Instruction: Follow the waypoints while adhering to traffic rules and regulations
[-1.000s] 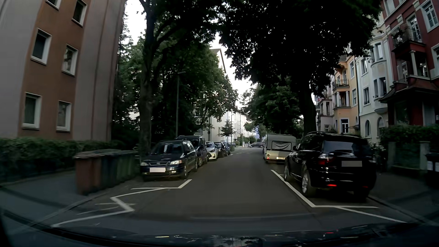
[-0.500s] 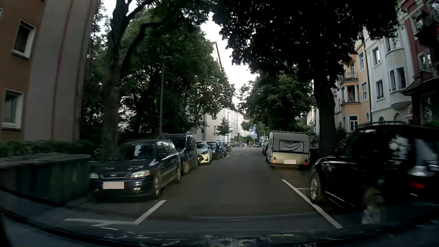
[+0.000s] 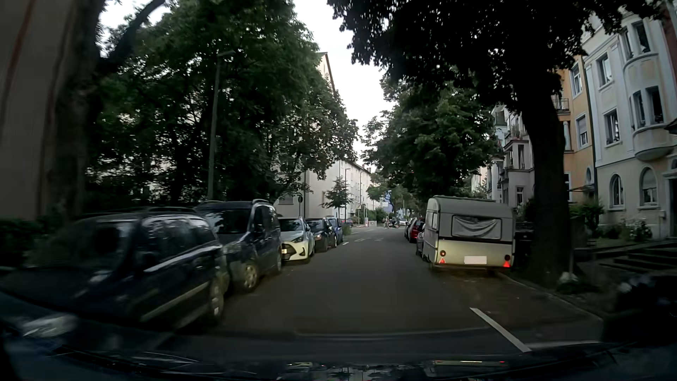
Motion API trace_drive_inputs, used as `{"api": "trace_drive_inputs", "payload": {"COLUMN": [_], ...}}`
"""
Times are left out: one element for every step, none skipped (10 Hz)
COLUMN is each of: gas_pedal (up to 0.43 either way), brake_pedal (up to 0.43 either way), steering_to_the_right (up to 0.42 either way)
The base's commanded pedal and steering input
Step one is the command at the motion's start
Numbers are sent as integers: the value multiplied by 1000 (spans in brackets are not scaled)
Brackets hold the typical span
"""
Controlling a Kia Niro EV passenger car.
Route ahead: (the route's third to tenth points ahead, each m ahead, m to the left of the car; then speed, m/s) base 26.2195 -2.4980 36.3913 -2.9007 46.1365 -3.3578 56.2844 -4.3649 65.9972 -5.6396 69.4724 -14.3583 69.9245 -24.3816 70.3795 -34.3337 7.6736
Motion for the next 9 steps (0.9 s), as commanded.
{"api": "trace_drive_inputs", "payload": {"gas_pedal": [110,110,110,110,110,110,110,110,110], "brake_pedal": [0,0,0,0,0,0,0,0,0], "steering_to_the_right": [19,19,18,18,19,18,18,18,18]}}
